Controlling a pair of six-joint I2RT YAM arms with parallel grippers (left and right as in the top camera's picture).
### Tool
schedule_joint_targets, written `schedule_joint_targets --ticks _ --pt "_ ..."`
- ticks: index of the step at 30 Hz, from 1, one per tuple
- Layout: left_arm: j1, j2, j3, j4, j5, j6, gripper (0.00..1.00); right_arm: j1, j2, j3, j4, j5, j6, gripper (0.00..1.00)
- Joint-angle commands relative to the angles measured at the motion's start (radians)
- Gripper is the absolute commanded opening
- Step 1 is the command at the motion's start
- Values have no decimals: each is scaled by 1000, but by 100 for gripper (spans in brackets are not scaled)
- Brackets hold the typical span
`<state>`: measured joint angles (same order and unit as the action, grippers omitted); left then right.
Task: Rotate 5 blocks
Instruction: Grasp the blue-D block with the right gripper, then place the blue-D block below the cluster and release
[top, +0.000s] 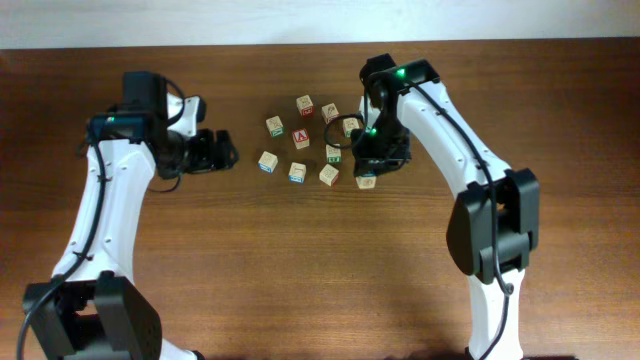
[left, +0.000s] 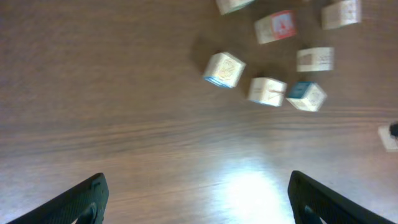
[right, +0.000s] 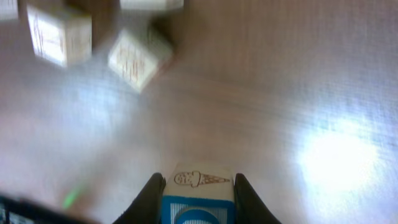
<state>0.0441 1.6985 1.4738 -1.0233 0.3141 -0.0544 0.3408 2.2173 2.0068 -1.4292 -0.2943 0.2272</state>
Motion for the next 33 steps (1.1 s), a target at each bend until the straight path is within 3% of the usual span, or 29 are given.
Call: schedule_joint_targets --ticks 1,5,10,20,22,28,33 --pt "-71 5 66 -29 22 -73 92 2 -69 28 -99 -11 -67 4" --pt "-119 5 66 -28 -6 -184 93 45 -68 -33 -126 -10 -64 5" --pt "-134 6 66 -24 -75 -276 93 158 -68 -165 -45 13 15 5" --pt "-134 6 66 -3 -101 -293 94 292 -68 -365 141 70 123 6" --pt "-134 6 66 -3 -101 -293 94 303 -68 -373 155 70 126 22" --pt "-134 6 66 -3 -102 -293 95 303 -68 -372 155 51 130 45" --pt "-134 6 66 -3 -102 -293 96 295 -68 -368 161 32 130 45"
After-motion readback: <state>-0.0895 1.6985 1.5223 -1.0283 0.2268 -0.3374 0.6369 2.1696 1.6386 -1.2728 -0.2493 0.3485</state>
